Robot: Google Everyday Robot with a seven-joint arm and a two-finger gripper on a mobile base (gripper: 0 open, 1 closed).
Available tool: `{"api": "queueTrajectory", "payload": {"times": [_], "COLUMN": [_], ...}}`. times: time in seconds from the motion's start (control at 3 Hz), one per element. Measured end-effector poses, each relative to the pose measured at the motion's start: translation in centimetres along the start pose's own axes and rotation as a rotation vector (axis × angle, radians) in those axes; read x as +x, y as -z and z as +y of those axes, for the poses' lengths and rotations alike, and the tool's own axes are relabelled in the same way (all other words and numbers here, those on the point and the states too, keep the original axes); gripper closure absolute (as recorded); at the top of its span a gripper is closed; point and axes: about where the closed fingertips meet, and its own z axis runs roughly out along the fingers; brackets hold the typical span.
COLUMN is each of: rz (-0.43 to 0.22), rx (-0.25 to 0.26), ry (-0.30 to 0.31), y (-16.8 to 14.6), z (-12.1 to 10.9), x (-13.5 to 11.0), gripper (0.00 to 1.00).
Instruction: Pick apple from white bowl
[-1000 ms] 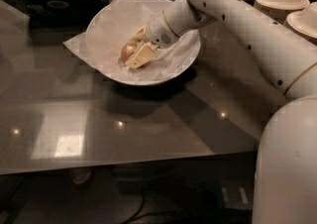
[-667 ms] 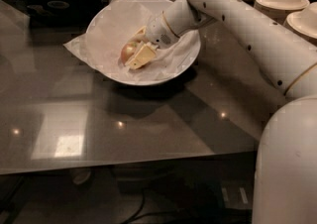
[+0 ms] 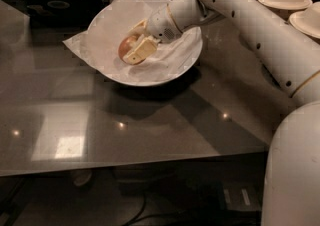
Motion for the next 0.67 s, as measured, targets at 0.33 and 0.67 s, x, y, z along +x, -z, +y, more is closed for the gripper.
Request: {"api": "queueTrajectory", "payload": {"times": [0.33, 0.67], "rz": [-0.089, -0.197], "rx": [0.001, 0.0], "ry": [0.039, 0.082], "y": [1.5, 3.8], "z": [0.4, 1.2], "x": [-2.6, -5.1], "gripper": [1.0, 1.0]}}
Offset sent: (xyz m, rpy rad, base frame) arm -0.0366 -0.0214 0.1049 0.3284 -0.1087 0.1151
